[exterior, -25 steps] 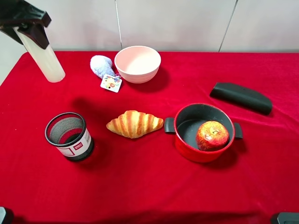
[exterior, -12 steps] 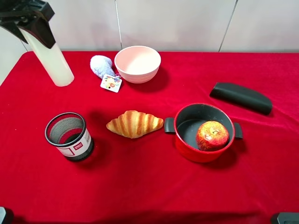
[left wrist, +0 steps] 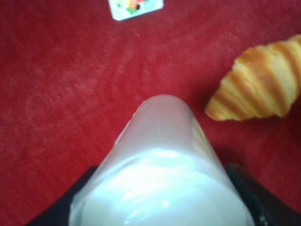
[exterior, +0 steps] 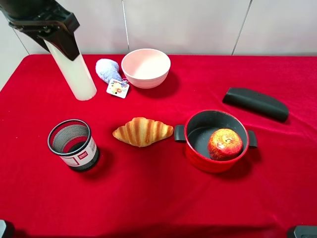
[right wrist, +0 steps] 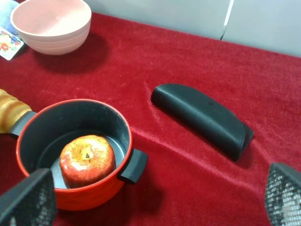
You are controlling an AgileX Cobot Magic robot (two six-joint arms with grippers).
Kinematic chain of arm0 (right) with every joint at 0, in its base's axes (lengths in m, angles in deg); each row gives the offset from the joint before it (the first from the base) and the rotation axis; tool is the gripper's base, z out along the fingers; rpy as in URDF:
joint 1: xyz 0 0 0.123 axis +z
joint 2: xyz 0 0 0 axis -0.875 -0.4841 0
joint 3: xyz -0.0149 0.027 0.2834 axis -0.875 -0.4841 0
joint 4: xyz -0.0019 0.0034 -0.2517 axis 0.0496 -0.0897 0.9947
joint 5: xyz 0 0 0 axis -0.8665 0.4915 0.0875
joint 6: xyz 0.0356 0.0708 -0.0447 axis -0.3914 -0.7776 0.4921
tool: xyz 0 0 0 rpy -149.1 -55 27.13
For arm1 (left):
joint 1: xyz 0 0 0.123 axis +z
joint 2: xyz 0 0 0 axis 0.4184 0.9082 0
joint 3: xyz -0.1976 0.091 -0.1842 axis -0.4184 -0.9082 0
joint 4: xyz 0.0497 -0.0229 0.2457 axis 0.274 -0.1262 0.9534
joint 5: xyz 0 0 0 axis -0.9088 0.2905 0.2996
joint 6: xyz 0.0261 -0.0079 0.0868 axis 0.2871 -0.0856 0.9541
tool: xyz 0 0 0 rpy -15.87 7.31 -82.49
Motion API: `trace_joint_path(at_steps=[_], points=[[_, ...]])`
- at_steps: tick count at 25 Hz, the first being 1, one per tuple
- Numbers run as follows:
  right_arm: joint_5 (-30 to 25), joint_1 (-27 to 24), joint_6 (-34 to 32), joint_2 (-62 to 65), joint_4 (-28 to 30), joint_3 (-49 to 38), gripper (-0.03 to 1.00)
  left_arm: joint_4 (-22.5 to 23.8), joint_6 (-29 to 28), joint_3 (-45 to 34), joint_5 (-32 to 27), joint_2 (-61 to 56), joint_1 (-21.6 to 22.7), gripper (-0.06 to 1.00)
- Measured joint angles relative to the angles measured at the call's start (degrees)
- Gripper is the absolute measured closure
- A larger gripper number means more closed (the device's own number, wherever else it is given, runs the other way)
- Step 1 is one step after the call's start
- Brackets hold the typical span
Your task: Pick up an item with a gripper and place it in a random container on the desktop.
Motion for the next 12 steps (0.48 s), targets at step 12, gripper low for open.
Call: trace_joint_path(at_steps=[12], points=[[0.00,0.00,0.00,0.00,-0.04,0.00,0.27,0.23,-0.62,0.00,-5.04,-6.52,-5.00,0.44]])
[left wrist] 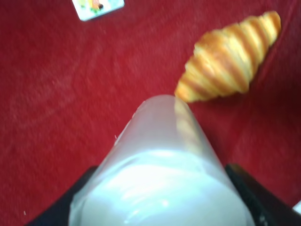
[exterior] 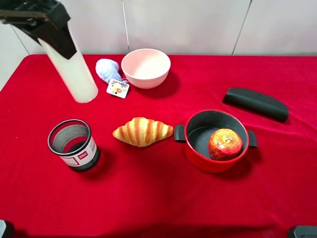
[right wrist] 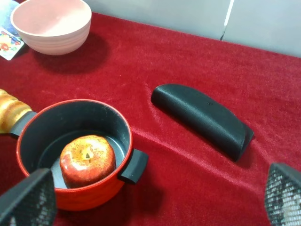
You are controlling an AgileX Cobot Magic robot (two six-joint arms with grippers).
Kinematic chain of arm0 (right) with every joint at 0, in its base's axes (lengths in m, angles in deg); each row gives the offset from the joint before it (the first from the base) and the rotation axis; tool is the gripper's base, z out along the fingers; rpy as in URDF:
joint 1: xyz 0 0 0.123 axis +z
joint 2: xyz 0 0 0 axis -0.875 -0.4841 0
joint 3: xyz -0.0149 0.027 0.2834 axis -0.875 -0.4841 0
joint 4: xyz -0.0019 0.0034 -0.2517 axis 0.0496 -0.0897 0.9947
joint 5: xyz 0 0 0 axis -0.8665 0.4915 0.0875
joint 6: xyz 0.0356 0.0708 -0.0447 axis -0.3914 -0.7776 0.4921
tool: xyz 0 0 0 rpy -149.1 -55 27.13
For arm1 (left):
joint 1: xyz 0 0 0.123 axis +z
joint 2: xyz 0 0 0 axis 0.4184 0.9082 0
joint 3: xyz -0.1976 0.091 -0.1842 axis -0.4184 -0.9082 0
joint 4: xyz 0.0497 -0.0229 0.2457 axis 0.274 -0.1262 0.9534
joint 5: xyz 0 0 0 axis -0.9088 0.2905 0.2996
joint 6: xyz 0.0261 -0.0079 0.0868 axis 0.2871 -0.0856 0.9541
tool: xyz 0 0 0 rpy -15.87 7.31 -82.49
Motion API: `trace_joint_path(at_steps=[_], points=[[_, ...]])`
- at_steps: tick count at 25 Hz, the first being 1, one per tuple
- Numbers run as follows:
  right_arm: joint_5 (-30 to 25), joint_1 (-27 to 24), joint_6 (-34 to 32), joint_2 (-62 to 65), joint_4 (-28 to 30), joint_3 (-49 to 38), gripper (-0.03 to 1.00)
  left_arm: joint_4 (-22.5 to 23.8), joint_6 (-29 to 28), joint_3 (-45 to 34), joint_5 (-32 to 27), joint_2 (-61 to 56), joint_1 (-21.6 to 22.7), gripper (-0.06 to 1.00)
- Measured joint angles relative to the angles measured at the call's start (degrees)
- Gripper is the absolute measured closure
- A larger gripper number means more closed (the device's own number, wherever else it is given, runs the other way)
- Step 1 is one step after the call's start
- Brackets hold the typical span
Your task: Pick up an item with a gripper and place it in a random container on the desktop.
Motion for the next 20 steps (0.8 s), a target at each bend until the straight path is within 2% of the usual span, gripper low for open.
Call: trace_joint_path(at_steps=[9,20], points=[[0.00,0.00,0.00,0.00,-0.14,0.00,0.27,0.37,-0.66,-0.21,0.00,-0.13,-3.38,0.44],[0.00,0.00,0.00,0.00,-0.14,0.00,0.27,1.51,-3.52,-6.85,0.05,-2.72,-5.54,0.44]])
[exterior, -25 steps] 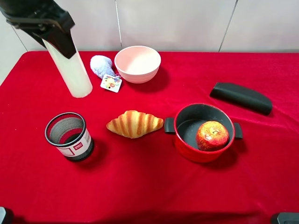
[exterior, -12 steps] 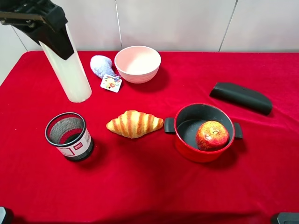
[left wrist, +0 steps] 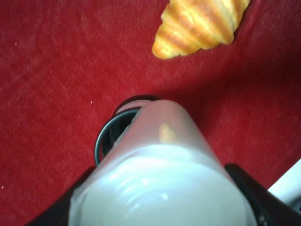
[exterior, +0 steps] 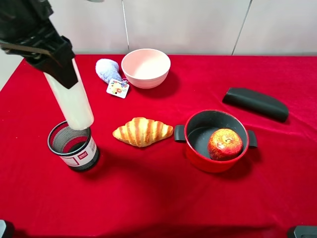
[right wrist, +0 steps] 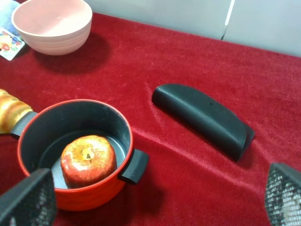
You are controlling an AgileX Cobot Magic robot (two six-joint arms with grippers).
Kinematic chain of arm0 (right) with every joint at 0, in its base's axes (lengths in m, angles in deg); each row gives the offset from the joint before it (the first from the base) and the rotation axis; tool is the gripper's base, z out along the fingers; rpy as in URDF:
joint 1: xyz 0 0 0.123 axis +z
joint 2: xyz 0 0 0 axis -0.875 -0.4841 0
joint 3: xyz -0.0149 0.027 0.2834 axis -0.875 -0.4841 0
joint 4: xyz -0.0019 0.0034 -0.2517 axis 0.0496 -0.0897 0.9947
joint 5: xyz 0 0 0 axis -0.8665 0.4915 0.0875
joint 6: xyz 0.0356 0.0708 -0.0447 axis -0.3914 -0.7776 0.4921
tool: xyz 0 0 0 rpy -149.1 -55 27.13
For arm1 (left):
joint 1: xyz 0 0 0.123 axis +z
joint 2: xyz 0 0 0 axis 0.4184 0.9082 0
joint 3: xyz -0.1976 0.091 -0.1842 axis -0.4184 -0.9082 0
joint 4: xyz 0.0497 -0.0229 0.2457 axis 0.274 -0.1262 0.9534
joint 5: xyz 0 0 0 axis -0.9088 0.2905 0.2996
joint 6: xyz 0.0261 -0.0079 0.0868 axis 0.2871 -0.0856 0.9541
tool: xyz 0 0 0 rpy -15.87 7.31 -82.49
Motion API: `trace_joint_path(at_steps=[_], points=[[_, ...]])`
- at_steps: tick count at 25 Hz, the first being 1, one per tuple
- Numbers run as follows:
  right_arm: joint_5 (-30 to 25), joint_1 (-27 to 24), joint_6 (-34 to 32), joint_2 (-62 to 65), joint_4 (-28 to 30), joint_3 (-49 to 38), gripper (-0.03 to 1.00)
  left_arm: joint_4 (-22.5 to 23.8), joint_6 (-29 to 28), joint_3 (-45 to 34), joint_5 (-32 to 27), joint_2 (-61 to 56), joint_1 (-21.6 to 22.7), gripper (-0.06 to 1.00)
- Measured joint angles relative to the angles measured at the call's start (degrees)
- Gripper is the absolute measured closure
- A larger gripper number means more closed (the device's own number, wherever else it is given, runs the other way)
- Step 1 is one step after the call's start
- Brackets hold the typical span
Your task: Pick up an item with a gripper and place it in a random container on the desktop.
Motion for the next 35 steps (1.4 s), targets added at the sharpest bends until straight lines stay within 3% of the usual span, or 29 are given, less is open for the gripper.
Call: trace_joint_path(at_steps=[16,25,35], points=[[0.00,0.00,0.00,0.00,-0.02,0.00,0.27,3.32,-2.62,-11.25,0.11,-7.38,0.00,0.44],[0.00,0.00,0.00,0.00,-0.07,0.00,0.27,4.42,-3.18,-16.24,7.10,-7.59,0.00,0.44],[0.00,0.00,0.00,0.00,-0.07,0.00,0.27,5.78,-3.44,-17.49,10.54,-7.59,0.00,0.44]])
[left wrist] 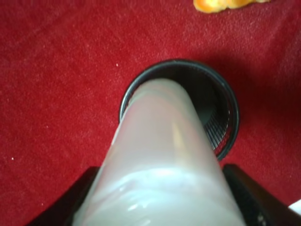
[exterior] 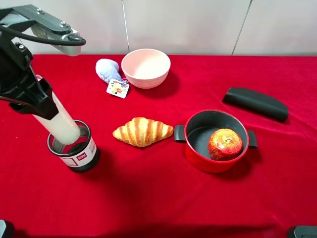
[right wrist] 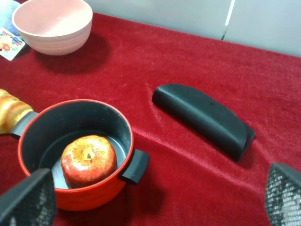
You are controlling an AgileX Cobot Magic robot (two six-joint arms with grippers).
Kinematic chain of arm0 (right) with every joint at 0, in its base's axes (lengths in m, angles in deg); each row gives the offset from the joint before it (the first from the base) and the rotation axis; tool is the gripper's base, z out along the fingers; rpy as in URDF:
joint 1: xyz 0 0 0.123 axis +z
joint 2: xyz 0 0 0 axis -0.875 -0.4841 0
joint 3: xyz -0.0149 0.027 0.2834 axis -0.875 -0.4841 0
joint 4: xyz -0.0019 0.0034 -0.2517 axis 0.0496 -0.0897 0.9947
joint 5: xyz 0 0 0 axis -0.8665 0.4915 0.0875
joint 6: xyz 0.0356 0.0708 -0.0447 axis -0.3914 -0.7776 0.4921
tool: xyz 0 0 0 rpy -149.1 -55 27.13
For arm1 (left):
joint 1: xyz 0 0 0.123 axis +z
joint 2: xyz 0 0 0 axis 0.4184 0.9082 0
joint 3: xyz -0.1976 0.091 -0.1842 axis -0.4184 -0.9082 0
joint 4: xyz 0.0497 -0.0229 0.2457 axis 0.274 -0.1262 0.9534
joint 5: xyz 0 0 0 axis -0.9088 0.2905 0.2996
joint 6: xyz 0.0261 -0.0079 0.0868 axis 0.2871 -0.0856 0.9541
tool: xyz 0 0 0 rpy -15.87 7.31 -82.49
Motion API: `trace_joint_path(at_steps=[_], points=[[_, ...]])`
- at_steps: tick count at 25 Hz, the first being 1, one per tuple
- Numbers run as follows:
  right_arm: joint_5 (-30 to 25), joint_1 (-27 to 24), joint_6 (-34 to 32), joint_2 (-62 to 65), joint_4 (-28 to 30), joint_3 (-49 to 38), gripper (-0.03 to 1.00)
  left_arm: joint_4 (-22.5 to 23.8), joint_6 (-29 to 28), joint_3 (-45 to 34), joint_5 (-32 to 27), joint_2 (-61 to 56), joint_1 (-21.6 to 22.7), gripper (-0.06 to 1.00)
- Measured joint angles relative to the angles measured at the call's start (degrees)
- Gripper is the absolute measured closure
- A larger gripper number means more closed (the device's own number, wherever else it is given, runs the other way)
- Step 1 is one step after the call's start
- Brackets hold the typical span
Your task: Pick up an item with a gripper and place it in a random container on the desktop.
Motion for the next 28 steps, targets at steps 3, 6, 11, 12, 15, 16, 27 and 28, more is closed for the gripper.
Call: trace_joint_path(at_steps=[3,6,11,12,15,16,27,28], points=[[0.00,0.00,0.00,0.00,0.00,0.00,0.27,0.07,0.00,0.00,1.32,0.00,0.00,0.44],[0.00,0.00,0.00,0.00,0.00,0.00,0.27,0.08,0.00,-0.04,2.14,0.06,0.00,0.44],[0.00,0.00,0.00,0.00,0.00,0.00,0.27,0.13,-0.02,-0.11,2.44,0.06,0.00,0.44],[0.00,0.00,0.00,0.00,0.00,0.00,0.27,0.13,-0.02,-0.11,2.44,0.06,0.00,0.44],[0.00,0.00,0.00,0.00,0.00,0.00,0.27,0.13,-0.02,-0.11,2.44,0.06,0.00,0.44],[0.00,0.00,0.00,0.00,0.00,0.00,0.27,0.13,-0.02,-0.11,2.44,0.06,0.00,0.44],[0.00,0.00,0.00,0.00,0.00,0.00,0.27,-0.07,-0.85,-5.07,7.61,0.06,0.00,0.44],[0.00,0.00,0.00,0.00,0.00,0.00,0.27,-0.07,-0.85,-5.75,8.38,0.06,0.00,0.44]])
